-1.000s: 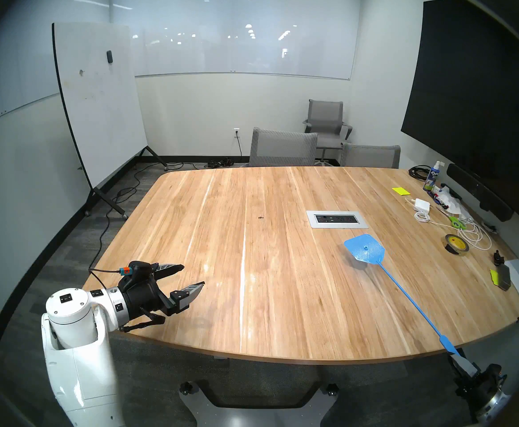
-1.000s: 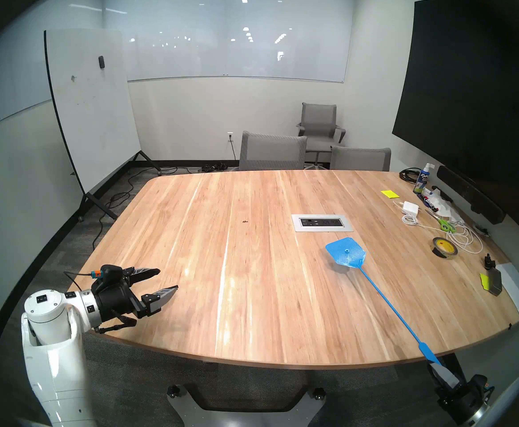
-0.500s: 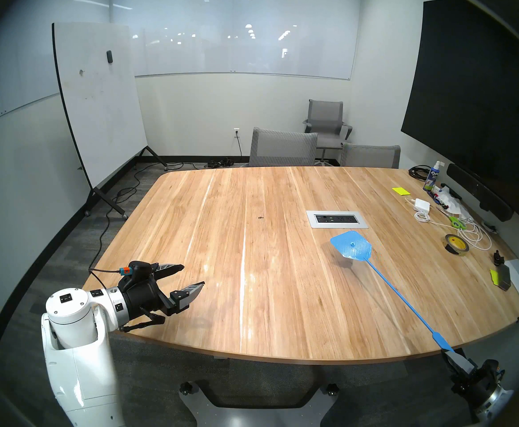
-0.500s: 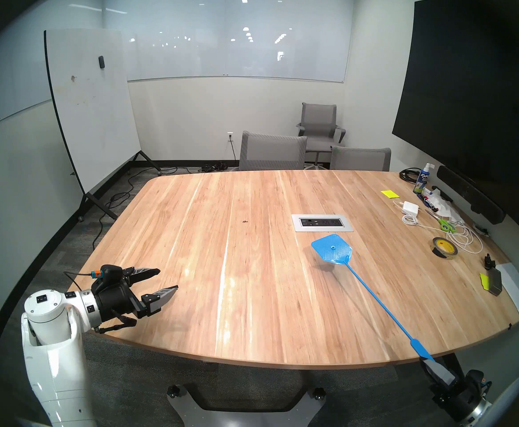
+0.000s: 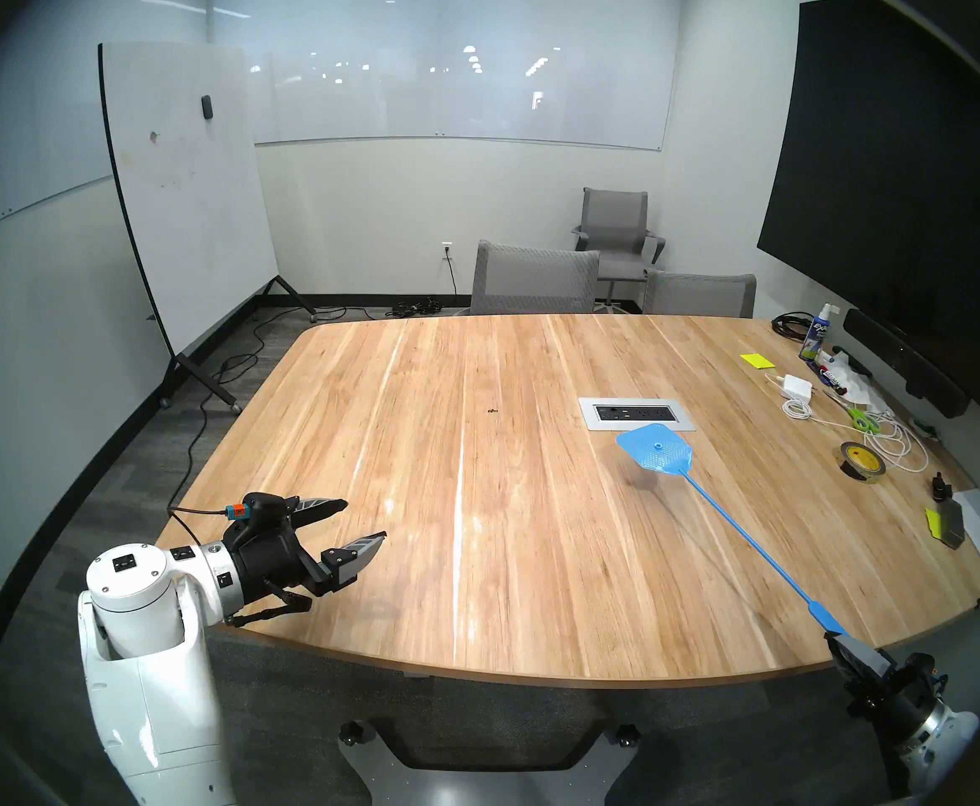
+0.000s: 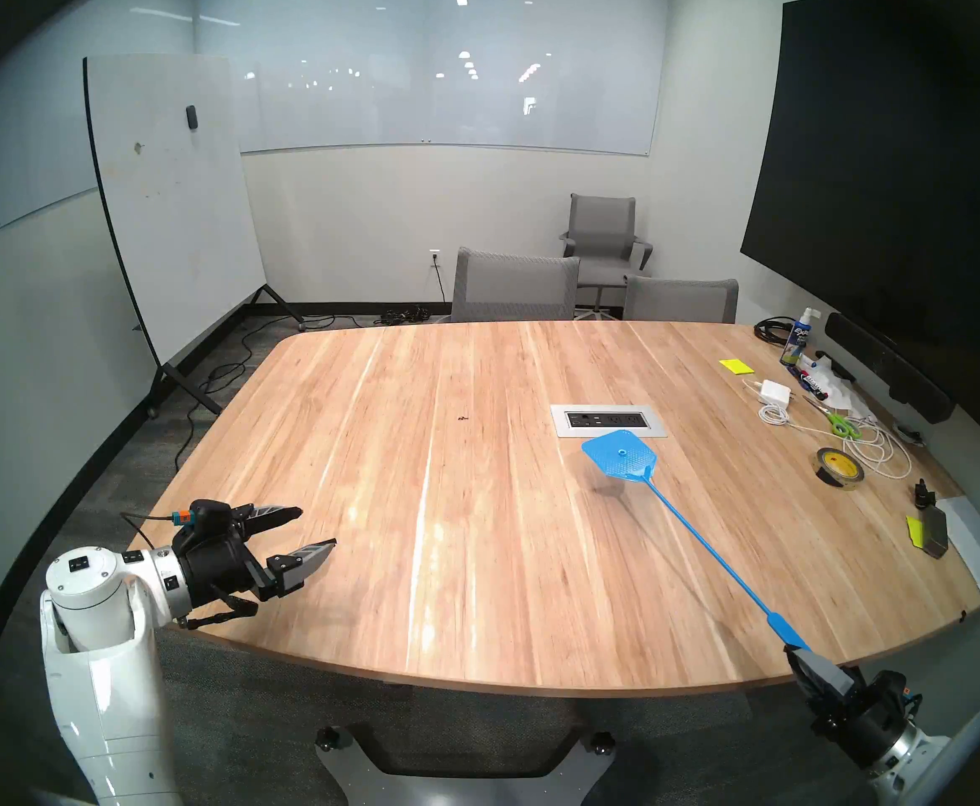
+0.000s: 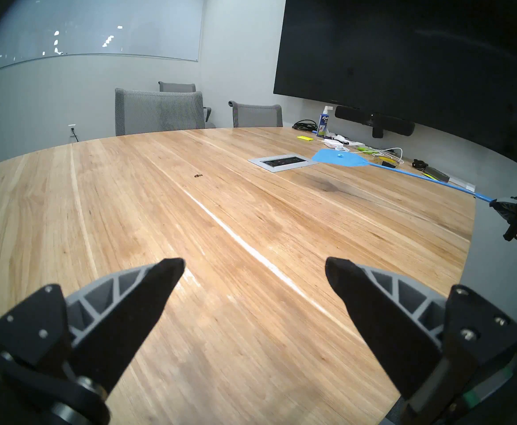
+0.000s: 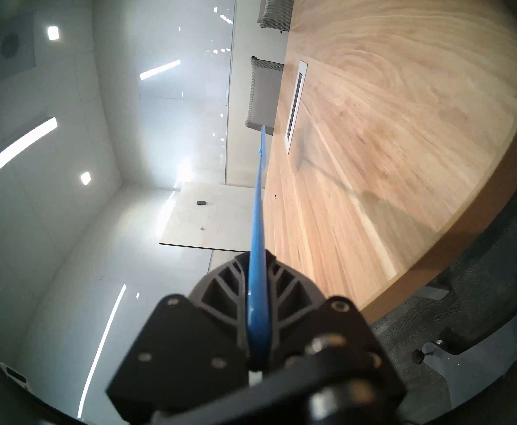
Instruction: Swat a bug on table
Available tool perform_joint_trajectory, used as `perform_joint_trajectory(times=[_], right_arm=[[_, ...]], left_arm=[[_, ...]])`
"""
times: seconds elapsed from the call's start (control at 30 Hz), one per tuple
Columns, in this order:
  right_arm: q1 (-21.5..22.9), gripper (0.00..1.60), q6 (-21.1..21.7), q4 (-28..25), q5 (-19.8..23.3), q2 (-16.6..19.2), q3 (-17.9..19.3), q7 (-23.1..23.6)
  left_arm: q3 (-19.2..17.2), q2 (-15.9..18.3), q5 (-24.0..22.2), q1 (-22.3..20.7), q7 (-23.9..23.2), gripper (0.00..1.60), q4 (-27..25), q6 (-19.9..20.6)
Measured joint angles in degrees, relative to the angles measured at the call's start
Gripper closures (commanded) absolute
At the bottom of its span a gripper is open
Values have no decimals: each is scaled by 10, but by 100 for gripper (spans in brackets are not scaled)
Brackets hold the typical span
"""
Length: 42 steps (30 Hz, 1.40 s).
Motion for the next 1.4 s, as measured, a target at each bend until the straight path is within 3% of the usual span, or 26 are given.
perform_joint_trajectory(times=[0.53, 0.9, 1.1, 1.4], right_arm=[[24, 160, 54, -40, 44, 1, 1, -56], [-2, 160, 71, -119, 56, -39, 18, -75], [-22, 160, 60, -166, 50, -74, 20, -66], [-52, 160, 3, -231, -12, -127, -1, -10]], left_arm=[[0, 0, 0, 0, 0, 0, 0, 0], [0, 0, 0, 0, 0, 0, 0, 0], [0, 0, 0, 0, 0, 0, 0, 0], [0, 0, 0, 0, -1, 0, 0, 0]])
